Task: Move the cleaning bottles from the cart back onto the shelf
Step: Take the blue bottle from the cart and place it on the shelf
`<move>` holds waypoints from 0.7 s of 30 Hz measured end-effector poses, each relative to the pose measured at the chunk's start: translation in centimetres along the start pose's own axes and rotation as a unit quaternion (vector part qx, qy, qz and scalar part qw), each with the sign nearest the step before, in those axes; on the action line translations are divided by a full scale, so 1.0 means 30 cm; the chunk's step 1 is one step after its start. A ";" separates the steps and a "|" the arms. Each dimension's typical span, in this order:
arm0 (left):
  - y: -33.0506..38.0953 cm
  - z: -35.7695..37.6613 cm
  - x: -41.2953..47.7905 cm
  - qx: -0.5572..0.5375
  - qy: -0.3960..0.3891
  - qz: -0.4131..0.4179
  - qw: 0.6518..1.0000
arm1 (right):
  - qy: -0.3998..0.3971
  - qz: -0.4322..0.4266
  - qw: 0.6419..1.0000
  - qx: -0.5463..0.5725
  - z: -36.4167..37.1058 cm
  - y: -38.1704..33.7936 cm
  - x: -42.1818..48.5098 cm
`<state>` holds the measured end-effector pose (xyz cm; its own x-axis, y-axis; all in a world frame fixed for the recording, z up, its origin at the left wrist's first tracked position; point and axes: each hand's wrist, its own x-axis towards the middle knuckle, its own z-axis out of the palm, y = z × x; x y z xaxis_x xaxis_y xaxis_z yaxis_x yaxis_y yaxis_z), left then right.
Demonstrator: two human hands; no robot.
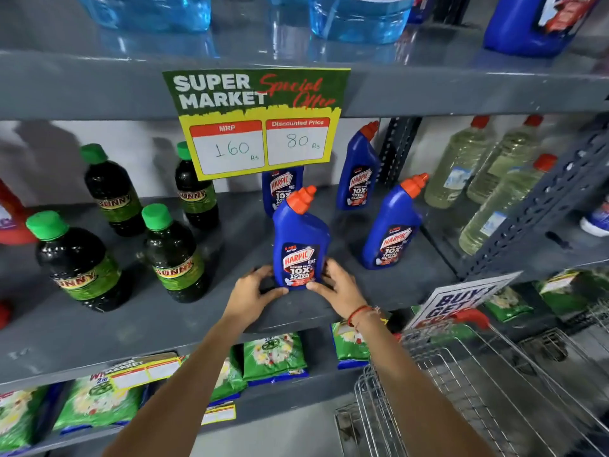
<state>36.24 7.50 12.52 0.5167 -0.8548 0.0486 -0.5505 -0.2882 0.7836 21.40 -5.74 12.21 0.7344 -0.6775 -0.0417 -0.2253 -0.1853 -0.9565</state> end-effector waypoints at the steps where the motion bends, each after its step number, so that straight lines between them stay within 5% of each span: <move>1: 0.000 -0.001 0.006 -0.001 0.007 -0.007 1.000 | 0.001 0.001 1.000 0.002 0.002 -0.004 0.009; 21: -0.002 0.019 0.036 0.010 0.053 -0.015 0.998 | 0.034 0.025 0.999 -0.004 0.027 -0.029 0.051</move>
<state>36.47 6.35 12.19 0.6000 -0.7948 0.0912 -0.5458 -0.3233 0.7730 23.22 -6.05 12.73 0.6768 -0.7329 -0.0698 -0.2667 -0.1557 -0.9511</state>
